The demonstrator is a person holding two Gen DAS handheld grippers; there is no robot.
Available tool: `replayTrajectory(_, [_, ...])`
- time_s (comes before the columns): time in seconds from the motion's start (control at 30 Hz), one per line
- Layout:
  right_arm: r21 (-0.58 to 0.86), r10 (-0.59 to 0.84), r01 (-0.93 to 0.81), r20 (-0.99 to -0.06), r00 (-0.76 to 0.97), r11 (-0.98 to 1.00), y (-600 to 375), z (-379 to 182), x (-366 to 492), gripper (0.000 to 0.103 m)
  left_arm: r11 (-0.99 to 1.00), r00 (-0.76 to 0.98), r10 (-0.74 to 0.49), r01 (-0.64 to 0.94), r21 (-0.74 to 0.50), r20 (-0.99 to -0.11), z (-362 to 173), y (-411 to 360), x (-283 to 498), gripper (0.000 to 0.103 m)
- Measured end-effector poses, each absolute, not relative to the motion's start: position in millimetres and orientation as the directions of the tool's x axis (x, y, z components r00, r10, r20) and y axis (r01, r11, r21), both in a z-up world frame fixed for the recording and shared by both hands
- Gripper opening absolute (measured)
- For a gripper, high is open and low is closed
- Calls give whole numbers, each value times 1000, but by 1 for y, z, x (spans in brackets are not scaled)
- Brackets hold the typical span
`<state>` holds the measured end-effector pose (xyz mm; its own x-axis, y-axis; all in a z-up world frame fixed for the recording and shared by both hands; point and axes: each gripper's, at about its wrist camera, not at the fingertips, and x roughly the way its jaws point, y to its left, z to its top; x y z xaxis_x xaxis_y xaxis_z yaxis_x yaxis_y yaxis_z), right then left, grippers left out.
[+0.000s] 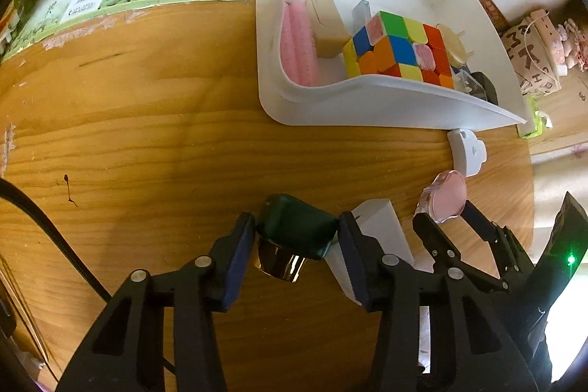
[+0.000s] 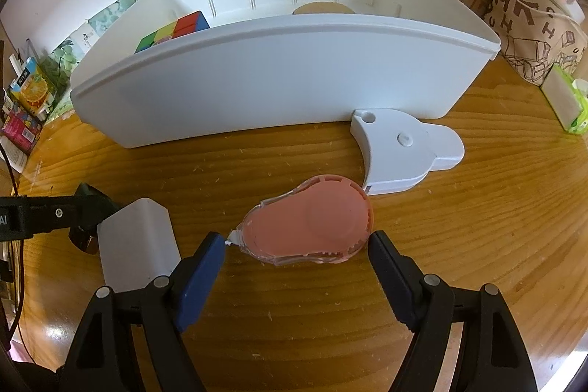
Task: Organize rigid objects
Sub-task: 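Grasp the green-and-gold charger with the left tool while the right tool nears the pink dispenser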
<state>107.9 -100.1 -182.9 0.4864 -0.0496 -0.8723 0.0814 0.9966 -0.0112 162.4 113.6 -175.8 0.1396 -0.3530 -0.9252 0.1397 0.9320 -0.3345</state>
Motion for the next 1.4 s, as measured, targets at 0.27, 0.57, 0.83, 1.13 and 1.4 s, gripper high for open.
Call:
replayTrajectory(0.27, [3,-37,79,-862,505,997,-103,-185,111,84,935,142,-350,121,-334,-926,-173,113,162,50])
replayTrajectory(0.57, [2,-23,48,-862,506,999,-99,-184,113,84,941,193,-338,30,-338,-921,-168,138,152,49])
replayTrajectory(0.83, [-35,-44,27,-860,508,999,-92,-185,115,84,935,241,-334,-41,-353,-911,-162,163,133,49])
replayTrajectory(1.13, [-77,-67,-1,-865,497,997,-87,-192,122,85,925,278,-314,-124,-358,-908,-158,180,115,49])
replayTrajectory(1.4, [-59,-58,15,-850,523,998,-94,-192,121,85,925,301,-287,-159,-344,-910,-154,186,101,49])
